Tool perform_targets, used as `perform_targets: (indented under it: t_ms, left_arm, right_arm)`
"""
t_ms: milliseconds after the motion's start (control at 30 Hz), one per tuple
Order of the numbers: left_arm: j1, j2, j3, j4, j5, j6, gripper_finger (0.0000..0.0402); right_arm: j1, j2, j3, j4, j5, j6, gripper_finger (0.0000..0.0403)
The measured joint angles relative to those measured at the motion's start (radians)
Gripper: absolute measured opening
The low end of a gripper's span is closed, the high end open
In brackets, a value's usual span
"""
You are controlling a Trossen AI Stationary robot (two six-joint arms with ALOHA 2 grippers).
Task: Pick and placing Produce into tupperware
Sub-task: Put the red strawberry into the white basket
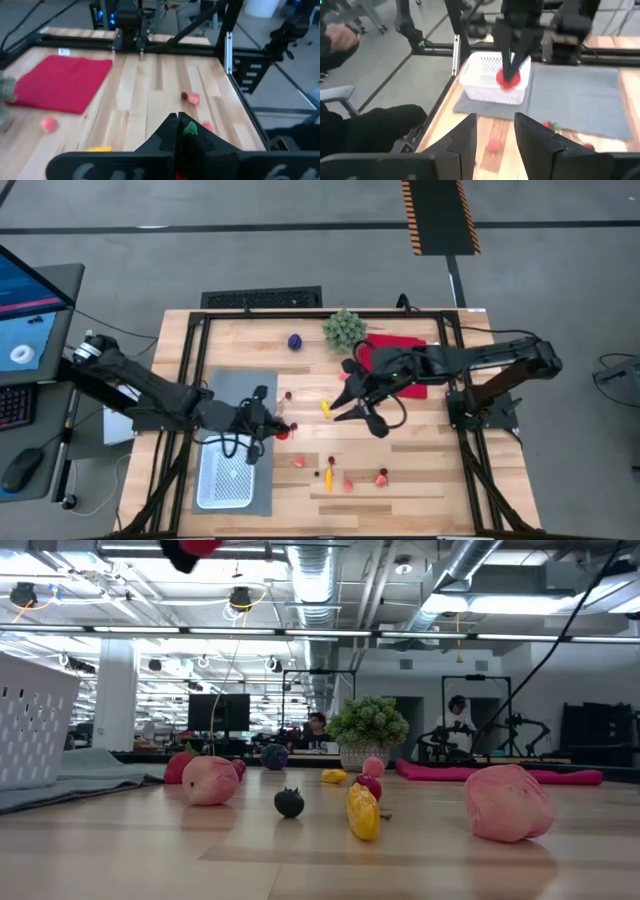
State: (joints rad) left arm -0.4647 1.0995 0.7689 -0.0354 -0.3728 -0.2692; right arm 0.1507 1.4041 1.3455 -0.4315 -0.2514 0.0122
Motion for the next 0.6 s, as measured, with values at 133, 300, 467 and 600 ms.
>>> perform_targets:
  t_ms: [133,300,467,600]
  left_arm:
    - [-0.073,-0.073,0.000,-0.154,-0.088,-0.125,0.0000]
    - [-0.189,-0.113,0.000,-0.371,-0.186,-0.362,0.0000]
    - [-0.265,-0.097,0.000,-0.485,-0.202,-0.561,0.0000]
    - [-0.305,-0.082,0.000,-0.566,-0.102,-0.754,0.0000]
  right_arm:
    - [0.050,-0.033,0.000,-0.082,0.081,0.021,0.0144]
    - [0.113,-0.051,0.000,-0.154,0.167,0.040,0.0135]
    - [0.161,-0.051,0.000,-0.194,0.207,0.058,0.0132]
    - [0.184,-0.044,-0.001,-0.222,0.227,0.092,0.0132]
